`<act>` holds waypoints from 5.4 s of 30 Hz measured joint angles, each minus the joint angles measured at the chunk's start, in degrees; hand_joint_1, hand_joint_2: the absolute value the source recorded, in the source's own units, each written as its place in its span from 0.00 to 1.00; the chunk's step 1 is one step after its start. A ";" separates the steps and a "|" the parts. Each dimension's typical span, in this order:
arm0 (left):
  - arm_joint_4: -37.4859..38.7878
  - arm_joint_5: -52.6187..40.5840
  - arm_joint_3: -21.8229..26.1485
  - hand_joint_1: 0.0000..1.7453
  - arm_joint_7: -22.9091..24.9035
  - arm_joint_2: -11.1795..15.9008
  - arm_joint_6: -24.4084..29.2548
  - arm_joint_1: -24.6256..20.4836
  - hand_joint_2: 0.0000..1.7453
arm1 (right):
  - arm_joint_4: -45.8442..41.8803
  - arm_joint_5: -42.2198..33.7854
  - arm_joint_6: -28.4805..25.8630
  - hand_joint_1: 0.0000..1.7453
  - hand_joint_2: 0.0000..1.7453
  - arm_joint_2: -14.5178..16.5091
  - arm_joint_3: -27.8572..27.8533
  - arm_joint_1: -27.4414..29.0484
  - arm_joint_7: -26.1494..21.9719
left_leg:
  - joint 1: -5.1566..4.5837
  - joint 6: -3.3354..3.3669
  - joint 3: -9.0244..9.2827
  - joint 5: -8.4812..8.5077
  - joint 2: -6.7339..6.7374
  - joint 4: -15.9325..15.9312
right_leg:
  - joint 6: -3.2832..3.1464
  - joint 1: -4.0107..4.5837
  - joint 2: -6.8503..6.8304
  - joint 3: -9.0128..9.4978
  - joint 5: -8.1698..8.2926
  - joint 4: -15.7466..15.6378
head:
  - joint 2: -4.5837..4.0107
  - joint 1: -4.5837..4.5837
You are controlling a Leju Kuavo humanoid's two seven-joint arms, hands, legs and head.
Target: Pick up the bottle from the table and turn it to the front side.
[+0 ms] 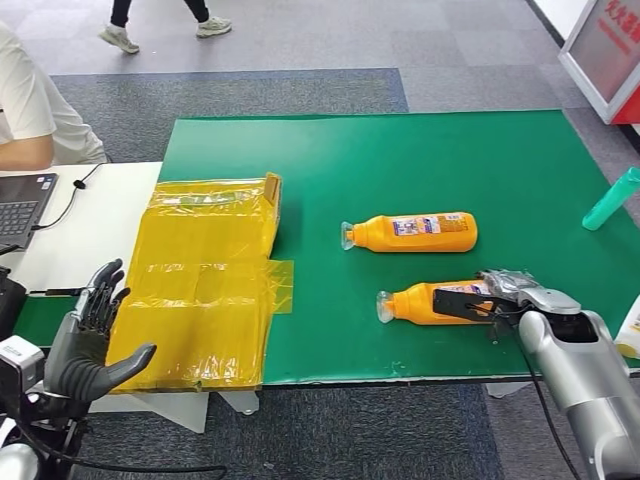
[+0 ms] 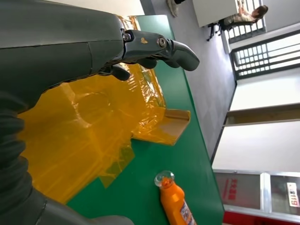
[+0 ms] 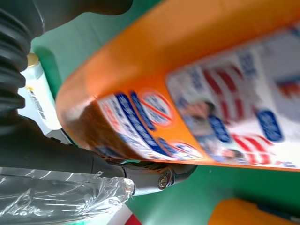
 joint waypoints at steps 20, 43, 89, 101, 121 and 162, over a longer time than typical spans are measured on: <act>0.19 -0.16 -0.70 0.00 0.58 0.01 -0.47 0.57 1.00 | 3.82 8.29 -3.97 1.00 1.00 2.84 -0.81 -0.62 -0.46 | 0.00 0.00 0.02 0.03 0.00 0.00 | -0.03 0.01 0.00 0.02 0.05 0.00 | 0.00 0.01; -1.21 -0.14 -0.61 0.00 -0.26 -1.36 -2.01 2.38 1.00 | -27.98 -19.15 -10.93 1.00 1.00 5.97 -7.13 9.88 -10.08 | 0.01 0.01 -0.09 0.06 0.00 0.00 | -0.04 0.02 0.00 -0.09 0.03 0.01 | 0.00 0.00; 6.44 -20.09 -28.29 0.00 3.81 -7.19 8.83 -14.41 1.00 | -27.06 -35.18 -30.08 1.00 1.00 29.45 5.53 26.06 -16.77 | 0.09 -0.10 -0.12 0.08 0.01 0.00 | -0.19 0.14 0.01 -0.20 0.08 0.02 | 0.00 0.00; 7.06 -14.57 -32.86 0.00 5.36 -6.72 4.89 -16.26 1.00 | -30.64 -29.75 -31.74 1.00 1.00 29.45 5.93 24.98 -17.57 | 0.09 -0.10 -0.13 0.08 0.01 0.00 | -0.18 0.14 0.01 -0.20 0.07 0.02 | -0.01 0.00; 7.57 -15.70 -40.81 1.00 6.06 -2.85 8.67 -20.64 1.00 | -32.32 -29.40 -33.13 1.00 1.00 29.43 7.26 24.40 -18.35 | 0.09 -0.10 -0.14 0.11 0.01 0.00 | -0.18 0.14 0.01 -0.18 0.08 0.03 | 0.00 0.00; -2.17 -7.00 -18.24 1.00 4.31 -8.76 13.52 -8.10 1.00 | -40.44 -34.39 -33.81 0.00 1.00 29.44 1.13 28.66 -18.41 | 0.09 -0.12 -0.14 0.07 0.01 0.00 | -0.20 0.15 0.02 -0.21 0.03 0.04 | 0.00 -0.01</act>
